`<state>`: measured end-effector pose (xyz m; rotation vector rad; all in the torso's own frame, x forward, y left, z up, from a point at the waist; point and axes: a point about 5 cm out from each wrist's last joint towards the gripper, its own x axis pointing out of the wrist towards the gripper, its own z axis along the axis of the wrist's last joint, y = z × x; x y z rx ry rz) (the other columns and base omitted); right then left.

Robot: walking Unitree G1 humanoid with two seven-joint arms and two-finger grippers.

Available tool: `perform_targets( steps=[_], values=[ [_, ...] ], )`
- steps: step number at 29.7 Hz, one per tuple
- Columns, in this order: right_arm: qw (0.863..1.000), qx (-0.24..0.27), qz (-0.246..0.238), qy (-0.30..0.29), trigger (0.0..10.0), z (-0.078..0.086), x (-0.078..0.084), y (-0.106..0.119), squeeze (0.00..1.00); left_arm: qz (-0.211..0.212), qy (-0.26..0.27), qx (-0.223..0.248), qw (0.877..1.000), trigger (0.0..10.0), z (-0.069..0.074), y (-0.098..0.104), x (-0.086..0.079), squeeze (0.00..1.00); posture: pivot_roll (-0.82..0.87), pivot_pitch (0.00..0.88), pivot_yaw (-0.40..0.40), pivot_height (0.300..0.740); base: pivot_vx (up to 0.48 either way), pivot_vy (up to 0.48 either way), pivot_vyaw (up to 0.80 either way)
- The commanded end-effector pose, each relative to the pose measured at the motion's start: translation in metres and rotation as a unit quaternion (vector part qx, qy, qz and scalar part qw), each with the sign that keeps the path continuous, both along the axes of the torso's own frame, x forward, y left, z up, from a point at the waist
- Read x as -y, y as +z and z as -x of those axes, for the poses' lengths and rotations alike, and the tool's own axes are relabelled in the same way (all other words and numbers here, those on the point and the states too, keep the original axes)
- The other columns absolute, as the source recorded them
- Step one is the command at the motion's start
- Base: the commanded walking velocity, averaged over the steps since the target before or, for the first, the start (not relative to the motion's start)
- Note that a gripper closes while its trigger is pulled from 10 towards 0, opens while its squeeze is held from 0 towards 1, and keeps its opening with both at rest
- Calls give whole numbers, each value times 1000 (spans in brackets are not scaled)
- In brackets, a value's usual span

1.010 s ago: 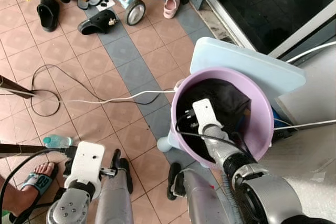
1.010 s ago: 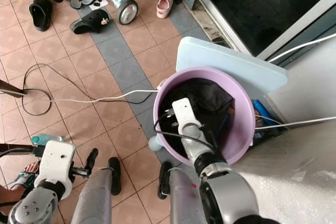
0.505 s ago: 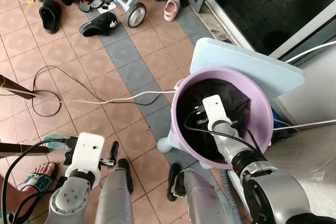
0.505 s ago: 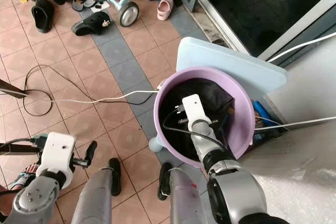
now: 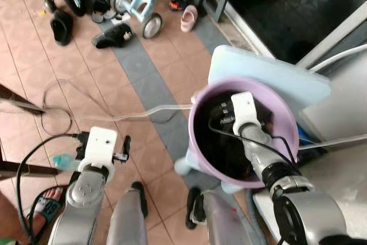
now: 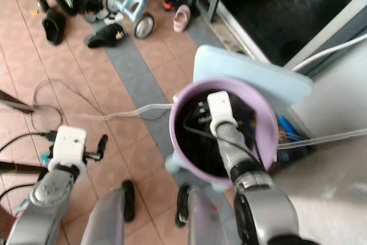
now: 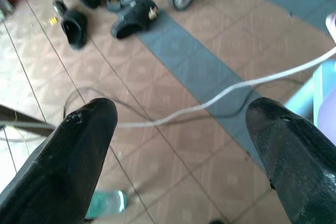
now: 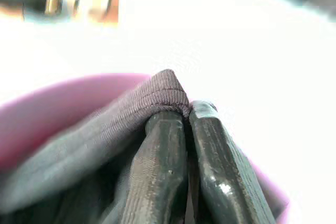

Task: Clothes washing

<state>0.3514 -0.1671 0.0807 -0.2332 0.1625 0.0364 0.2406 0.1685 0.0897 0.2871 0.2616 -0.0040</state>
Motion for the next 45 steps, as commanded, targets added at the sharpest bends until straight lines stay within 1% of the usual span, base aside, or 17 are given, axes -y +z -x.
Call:
perform_targets(
  steps=[1, 2, 3, 5, 8, 11, 12, 13, 14, 15, 18, 23, 30, 35, 38, 42, 45],
  values=[
    [998, 53, -7, -25, 0, 4, 16, 13, 0, -3, 1, -1, 1000, 10000, -1, -8, 6, 0, 68, 19, -55, 740, 0, 0, 0],
    [996, 83, -5, -40, 0, 7, 21, 21, 0, -3, 0, 3, 1000, 10000, -7, -9, 9, 0, 45, 0, -44, 740, 0, 0, 0],
    [996, 83, -5, -40, 0, 7, 21, 21, 0, -3, 0, 3, 1000, 10000, -7, -9, 9, 0, 45, 0, -44, 740, 0, 0, 0],
    [989, 132, -2, -59, 0, 15, 26, 33, 0, 3, -6, 11, 1000, 10000, -14, -11, 13, 0, 13, 0, -20, 740, 0, 0, 0],
    [984, 170, 4, -59, 0, 27, 24, 41, 0, 31, 3, 15, 999, 10000, -23, -14, 15, 0, -13, 0, 9, 740, 0, 0, 0],
    [983, 176, 8, -47, 0, 37, 18, 38, 0, 45, -1, 24, 999, 10000, -35, -14, 22, 0, -39, 0, 51, 740, 0, 0, 0],
    [984, 169, 6, -48, 3020, 43, 16, 35, 0, 43, -9, 40, 998, 10000, -42, -10, 26, 0, -48, 0, 59, 740, 0, 0, 0],
    [985, 166, 5, -49, 3020, 45, 15, 34, 0, 42, -12, 47, 998, 10000, -45, -8, 28, 0, -51, 0, 61, 740, 0, 0, 0],
    [986, 162, 3, -51, 7294, 47, 15, 33, 0, 42, -15, 53, 998, 10000, -48, -6, 30, 0, -55, 0, 63, 740, 0, 0, 0],
    [987, 152, -2, -56, 10000, 50, 15, 30, 0, 45, -20, 63, 997, 10000, -52, -2, 32, 0, -58, 0, 63, 740, 0, 0, 0],
    [988, 139, -1, -63, 10000, 55, 15, 27, 0, 47, -20, 70, 996, 10000, -54, -2, 32, 0, -67, 0, 65, 740, 0, 0, -385],
    [989, 134, -1, -62, 10000, 60, 14, 26, 0, 50, -27, 66, 996, 10000, -51, -10, 34, 0, -63, 0, 59, 740, 0, 0, -719],
    [989, 136, -1, -57, 10000, 55, 12, 33, 0, 52, -24, 64, 996, 10000, -49, -16, 31, 0, -56, 0, 49, 740, -72, 0, -665],
    [989, 142, -1, -50, 10000, 52, 11, 38, 0, 52, -27, 67, 996, 10000, -49, -16, 32, 0, -55, 0, 44, 740, -263, 0, 0],
    [988, 146, 4, -46, 10000, 51, 13, 40, 0, 52, -27, 68, 996, 10000, -48, -16, 33, 0, -54, 0, 42, 740, -259, 0, 0],
    [988, 146, 15, -49, 10000, 51, 24, 43, 0, 52, -26, 65, 996, 10000, -46, -19, 33, 0, -59, 0, 38, 740, -259, 0, 0],
    [988, 145, 18, -51, 10000, 51, 27, 44, 0, 53, -27, 64, 996, 10000, -45, -19, 33, 0, -62, 0, 38, 740, -259, 0, 0]
  ],
)
